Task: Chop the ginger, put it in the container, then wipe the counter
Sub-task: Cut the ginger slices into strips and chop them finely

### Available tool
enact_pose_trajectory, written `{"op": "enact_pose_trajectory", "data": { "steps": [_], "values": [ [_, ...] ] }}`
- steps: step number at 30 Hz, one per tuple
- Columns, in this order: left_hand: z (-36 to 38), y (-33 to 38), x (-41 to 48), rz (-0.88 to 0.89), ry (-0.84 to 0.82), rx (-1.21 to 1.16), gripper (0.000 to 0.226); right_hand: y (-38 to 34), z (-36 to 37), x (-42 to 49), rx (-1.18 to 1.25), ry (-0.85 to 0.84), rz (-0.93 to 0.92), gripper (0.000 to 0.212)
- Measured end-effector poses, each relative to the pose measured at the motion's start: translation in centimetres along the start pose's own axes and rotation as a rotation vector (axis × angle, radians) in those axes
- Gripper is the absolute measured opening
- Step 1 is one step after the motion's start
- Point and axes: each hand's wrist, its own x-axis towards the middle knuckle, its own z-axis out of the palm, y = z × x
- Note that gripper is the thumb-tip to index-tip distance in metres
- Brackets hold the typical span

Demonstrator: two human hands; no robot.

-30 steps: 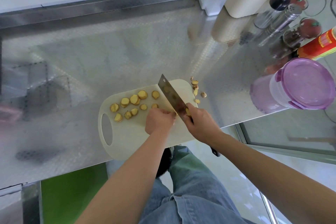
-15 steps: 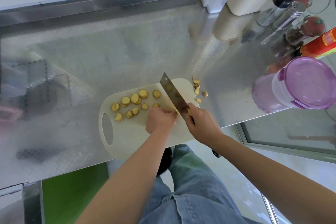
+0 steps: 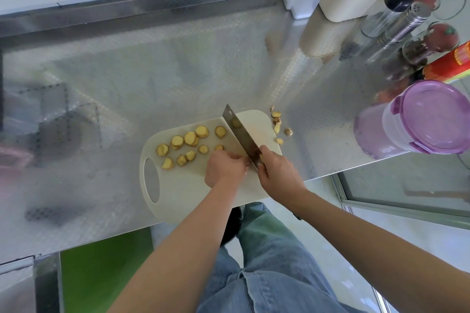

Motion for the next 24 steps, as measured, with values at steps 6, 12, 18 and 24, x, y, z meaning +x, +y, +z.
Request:
{"op": "enact_pose_trajectory", "data": {
  "steps": [6,12,18,24],
  "values": [
    [-0.06,0.03,0.12,-0.018,0.002,-0.003,0.018,0.30,-0.59,-0.32,0.076,0.056,-0.031,0.009],
    [-0.10,-0.16,0.15,-0.008,-0.002,-0.027,0.021,0.60,-0.68,-0.58,0.032,0.016,-0.044,0.010],
    [-0.03,-0.33,0.26,0.014,-0.021,-0.028,0.020,0.69,-0.75,-0.83,-0.005,-0.029,-0.042,0.006],
    [0.02,-0.48,0.31,0.020,-0.026,-0.027,0.012,0.19,-0.65,-0.54,-0.022,-0.037,-0.035,0.004]
  ]
}}
